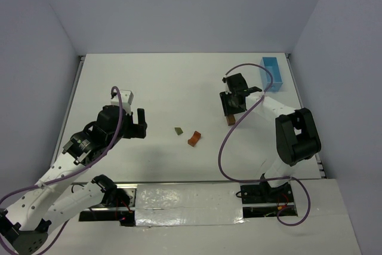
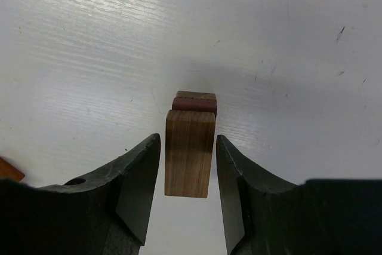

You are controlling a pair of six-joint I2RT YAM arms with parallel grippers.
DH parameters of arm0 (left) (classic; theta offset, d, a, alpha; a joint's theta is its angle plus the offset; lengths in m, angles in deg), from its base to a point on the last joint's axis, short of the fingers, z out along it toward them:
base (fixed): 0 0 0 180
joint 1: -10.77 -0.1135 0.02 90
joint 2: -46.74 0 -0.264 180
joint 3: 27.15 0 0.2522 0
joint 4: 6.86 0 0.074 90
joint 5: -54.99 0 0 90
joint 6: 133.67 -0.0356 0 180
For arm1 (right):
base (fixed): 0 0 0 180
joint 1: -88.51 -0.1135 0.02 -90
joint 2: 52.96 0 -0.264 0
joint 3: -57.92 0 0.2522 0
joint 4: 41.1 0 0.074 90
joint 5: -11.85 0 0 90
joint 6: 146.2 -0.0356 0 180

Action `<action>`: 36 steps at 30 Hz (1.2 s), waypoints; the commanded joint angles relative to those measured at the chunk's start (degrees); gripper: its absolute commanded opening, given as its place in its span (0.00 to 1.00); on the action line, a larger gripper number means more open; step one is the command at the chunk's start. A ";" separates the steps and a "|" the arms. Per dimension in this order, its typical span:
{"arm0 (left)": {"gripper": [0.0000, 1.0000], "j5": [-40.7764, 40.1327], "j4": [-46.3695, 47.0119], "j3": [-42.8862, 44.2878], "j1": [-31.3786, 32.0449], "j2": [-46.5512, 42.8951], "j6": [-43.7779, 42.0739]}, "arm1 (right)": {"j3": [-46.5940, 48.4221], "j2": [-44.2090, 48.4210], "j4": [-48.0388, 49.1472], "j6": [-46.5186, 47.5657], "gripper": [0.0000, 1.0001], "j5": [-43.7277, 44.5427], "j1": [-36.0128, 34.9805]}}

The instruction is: Build the wood block tower

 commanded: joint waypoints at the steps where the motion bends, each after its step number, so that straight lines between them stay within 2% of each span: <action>1: 0.99 0.21 2.23 -0.12 -0.14 0.24 -1.55 | 1.81 0.63 0.27 0.59 0.49 0.47 0.35; 36: 1.00 0.57 2.31 -0.21 -0.14 0.24 -1.64 | 3.13 0.02 -0.70 1.73 0.44 -0.32 0.44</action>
